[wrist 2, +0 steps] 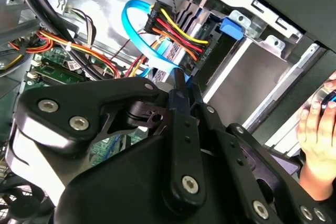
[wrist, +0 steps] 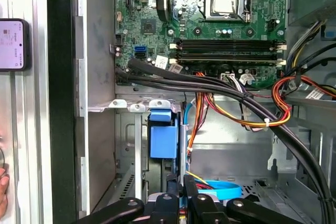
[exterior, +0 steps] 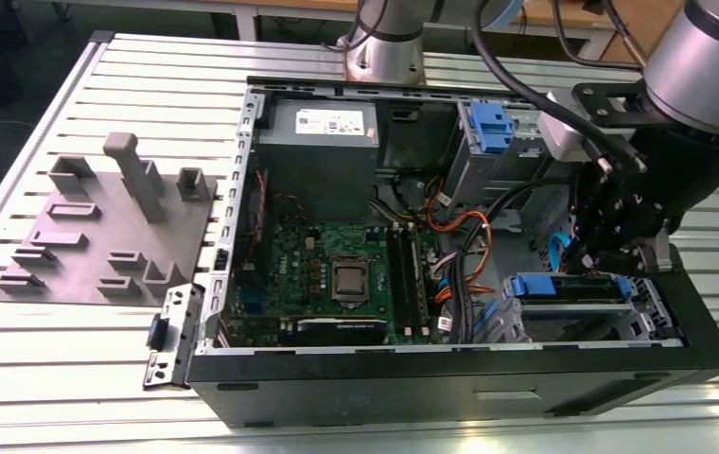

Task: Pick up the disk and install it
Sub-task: 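Insert the second disk wire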

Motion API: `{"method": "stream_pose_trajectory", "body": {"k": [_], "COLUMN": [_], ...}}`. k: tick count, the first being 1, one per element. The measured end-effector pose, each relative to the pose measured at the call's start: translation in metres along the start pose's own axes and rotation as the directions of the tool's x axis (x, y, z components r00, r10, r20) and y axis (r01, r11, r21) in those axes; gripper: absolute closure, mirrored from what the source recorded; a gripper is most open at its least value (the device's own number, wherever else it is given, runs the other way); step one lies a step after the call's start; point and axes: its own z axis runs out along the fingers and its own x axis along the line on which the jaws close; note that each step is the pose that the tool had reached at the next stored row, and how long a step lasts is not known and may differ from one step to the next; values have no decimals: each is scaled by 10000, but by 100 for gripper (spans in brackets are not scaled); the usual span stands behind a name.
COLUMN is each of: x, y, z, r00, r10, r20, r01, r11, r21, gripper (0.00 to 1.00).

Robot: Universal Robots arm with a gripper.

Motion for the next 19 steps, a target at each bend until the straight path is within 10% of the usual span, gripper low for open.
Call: {"method": "stream_pose_trajectory", "body": {"k": [19], "x": [68], "y": [3], "z": [69], "r00": [9999], "r10": [8], "r20": [153], "r01": [-8], "r11": [10000], "r21": [3], "gripper": [84]}}
